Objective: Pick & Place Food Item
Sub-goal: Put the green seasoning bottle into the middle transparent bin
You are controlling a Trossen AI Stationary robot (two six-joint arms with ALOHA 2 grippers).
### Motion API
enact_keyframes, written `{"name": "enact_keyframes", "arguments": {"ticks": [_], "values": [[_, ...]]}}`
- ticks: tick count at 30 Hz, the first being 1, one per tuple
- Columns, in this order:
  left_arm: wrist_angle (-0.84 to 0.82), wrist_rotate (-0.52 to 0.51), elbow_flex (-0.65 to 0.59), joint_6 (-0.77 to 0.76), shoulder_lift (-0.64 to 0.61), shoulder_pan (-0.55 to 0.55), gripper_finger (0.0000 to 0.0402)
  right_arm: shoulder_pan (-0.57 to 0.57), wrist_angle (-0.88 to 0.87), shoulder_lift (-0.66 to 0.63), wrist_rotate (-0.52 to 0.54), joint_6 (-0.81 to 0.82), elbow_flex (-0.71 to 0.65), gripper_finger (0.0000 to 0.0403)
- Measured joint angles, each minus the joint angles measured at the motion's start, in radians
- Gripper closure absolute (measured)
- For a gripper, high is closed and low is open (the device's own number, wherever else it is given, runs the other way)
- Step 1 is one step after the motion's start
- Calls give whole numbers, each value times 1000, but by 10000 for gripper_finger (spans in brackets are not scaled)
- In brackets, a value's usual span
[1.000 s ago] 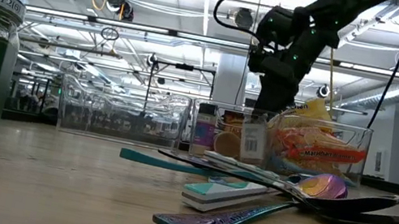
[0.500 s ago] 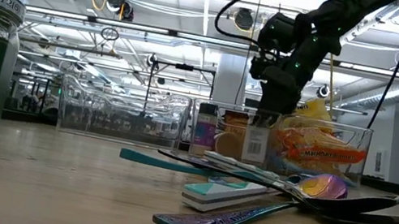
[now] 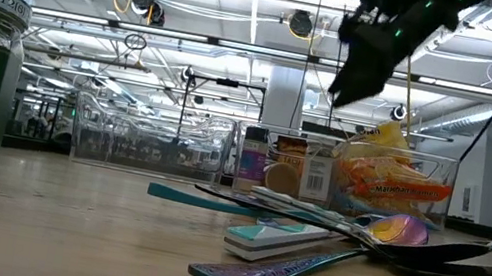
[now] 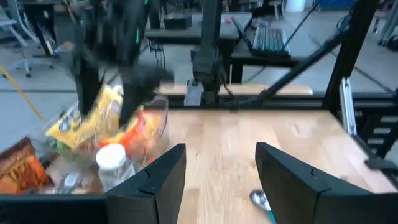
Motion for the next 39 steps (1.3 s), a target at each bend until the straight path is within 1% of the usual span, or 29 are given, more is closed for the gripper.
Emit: {"name": "enact_keyframes", "arguments": {"ticks": [2,5,9,11,12,15,18,21,23,27,31,35,37,39], "values": [[-116,0,26,-22,-9,-7,189,17,3,-71,3,10,0,45],[-436,-4,136,-70,-28,-48,165,66,7,-169,13,23,0,46],[-883,1,295,-225,6,-139,116,171,26,-267,134,11,0,46],[-1006,19,348,-326,37,-193,94,225,36,-297,204,-4,0,46],[-1042,29,366,-368,50,-218,84,252,45,-306,239,-10,0,46],[-1079,46,378,-463,82,-300,63,316,64,-318,318,-26,0,46],[-1109,49,370,-524,137,-372,56,358,72,-316,366,-32,0,46],[-1119,49,368,-570,200,-429,55,372,71,-305,387,-32,0,46],[-1113,69,368,-574,241,-451,55,373,70,-304,387,-29,0,46],[-1094,114,368,-574,312,-460,55,373,83,-301,388,-29,0,46],[-1101,125,367,-574,367,-453,55,373,97,-301,388,-30,0,46],[-1107,127,367,-566,384,-435,56,373,107,-301,388,-31,0,46],[-1105,127,367,-550,384,-425,66,373,109,-301,388,-31,0,46],[-1103,129,367,-540,384,-416,92,373,108,-301,388,-32,0,46]]}}
